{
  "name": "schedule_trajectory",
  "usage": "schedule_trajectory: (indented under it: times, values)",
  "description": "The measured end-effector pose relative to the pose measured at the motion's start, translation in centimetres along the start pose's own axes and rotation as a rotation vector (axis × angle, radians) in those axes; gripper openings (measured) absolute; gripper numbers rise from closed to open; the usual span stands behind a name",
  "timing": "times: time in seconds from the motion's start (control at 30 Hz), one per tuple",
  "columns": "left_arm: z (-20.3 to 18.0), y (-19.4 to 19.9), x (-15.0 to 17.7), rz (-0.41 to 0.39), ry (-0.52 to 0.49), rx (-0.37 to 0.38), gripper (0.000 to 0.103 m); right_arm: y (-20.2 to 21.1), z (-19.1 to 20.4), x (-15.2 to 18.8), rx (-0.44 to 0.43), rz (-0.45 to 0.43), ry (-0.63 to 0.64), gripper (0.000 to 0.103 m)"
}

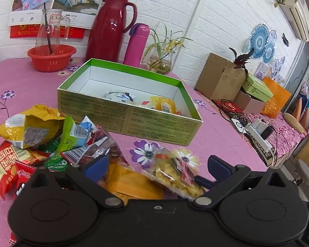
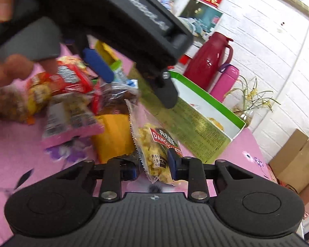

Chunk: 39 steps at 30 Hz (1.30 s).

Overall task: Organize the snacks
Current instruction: 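Grasp the Danco Galette biscuit bag with the left tool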

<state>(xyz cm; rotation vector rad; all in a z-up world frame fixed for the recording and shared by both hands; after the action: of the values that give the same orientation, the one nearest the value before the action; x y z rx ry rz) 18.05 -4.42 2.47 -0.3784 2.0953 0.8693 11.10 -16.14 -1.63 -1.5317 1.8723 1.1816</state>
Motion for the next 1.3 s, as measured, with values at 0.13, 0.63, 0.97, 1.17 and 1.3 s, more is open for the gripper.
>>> schedule_trajectory:
  times: [0.13,0.63,0.97,1.17,1.3]
  values:
    - [-1.2,0.1,0.6,0.012,-0.018,0.016,0.103,3.7,0.0,1.1,-0.058,0.003,0.017,0.046]
    - [-4.5,1.7,4.1,0.044,-0.057,0.064,0.103,7.9,-5.1,4.3,-0.114,0.165,-0.337,0.103]
    - [-2.4,2.0,4.0,0.050,0.045,0.109,0.103,5.9,-7.2,5.7,-0.259,0.334,-0.707,0.103]
    - [-2.9,-0.4,4.8,0.124,0.044,0.168,0.103,6.3,-7.6,6.0,-0.303,0.374,-0.691,0.103]
    - [-2.7,-1.9,5.9,0.176,0.062,0.168,0.103,6.2,-7.7,6.3,-0.312,0.402,-0.661,0.103]
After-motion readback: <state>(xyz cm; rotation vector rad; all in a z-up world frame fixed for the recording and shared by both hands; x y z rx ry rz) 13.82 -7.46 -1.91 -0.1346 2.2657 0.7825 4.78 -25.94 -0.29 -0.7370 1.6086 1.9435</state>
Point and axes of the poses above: each gripper's, at about its wrist camera, not at the fingertips, and y roughly against the way its jaws point, z to its left, x to its underside, the point moved 2 cm from there along -y, roughly the way its jaws point, and after that the axes turned 15 degrees about x, right-handed, at the moved point
